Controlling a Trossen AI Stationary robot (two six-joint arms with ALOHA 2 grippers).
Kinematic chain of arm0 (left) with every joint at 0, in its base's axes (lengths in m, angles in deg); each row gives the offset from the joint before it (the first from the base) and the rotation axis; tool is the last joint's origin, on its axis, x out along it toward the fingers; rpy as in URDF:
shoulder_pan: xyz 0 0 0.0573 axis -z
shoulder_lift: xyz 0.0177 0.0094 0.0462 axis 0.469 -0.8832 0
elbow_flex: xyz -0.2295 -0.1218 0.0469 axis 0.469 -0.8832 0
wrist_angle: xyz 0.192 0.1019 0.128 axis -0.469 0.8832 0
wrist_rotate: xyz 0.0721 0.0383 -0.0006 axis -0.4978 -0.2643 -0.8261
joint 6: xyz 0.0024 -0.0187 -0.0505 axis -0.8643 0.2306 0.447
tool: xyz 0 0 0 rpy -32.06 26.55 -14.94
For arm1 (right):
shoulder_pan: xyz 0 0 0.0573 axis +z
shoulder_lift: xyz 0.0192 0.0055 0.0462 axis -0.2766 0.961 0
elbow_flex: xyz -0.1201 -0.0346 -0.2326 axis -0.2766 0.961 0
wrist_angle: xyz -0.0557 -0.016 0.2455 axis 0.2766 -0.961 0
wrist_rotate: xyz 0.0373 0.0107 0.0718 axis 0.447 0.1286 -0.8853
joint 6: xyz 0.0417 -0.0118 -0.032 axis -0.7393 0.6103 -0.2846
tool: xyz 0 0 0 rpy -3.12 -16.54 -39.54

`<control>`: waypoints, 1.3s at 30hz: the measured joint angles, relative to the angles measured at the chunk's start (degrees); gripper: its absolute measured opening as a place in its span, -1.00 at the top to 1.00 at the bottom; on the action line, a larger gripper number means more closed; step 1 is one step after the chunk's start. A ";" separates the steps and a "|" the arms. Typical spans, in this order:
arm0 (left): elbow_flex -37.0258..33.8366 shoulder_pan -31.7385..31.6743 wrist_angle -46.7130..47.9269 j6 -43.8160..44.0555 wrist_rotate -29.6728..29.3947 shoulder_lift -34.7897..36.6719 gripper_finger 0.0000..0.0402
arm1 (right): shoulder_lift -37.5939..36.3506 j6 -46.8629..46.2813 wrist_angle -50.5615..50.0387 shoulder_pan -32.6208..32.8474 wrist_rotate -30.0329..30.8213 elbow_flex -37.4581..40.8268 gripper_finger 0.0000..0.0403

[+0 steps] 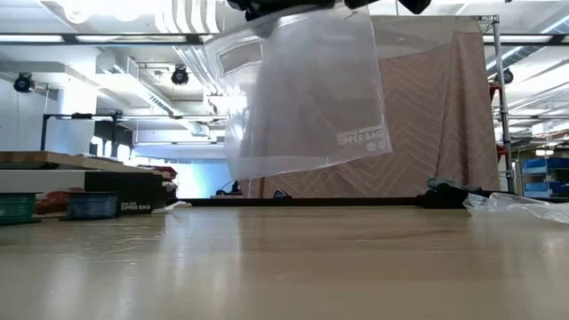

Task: Sort rubber bands
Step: Open the transparent zip bag

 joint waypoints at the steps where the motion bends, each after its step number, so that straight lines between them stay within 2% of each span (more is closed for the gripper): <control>1: 0.00 0.00 -0.20 0.49 0.29 0.00 0.86 | -0.03 0.00 -0.02 0.00 0.02 0.00 1.00; 8: 0.00 0.00 -0.55 0.70 0.40 0.00 0.54 | -0.09 0.02 0.17 0.00 0.02 0.00 1.00; 14: 0.00 0.00 -0.87 0.70 0.39 -0.02 0.46 | -0.09 1.02 1.84 0.00 0.04 0.00 1.00; 19: 0.00 0.00 -1.06 0.86 0.38 -0.02 0.56 | -0.09 1.39 2.09 0.00 0.04 0.00 1.00; 28: 0.00 0.00 -1.04 0.62 0.40 -0.02 0.94 | -0.11 2.43 2.91 0.00 0.09 0.00 1.00; 35: 0.00 0.00 -1.00 0.50 0.38 -0.02 0.88 | -0.11 2.40 2.94 0.02 0.07 0.00 1.00; 39: 0.00 0.00 -0.29 0.46 0.36 -0.02 0.94 | -0.11 2.38 2.71 0.07 0.00 0.00 1.00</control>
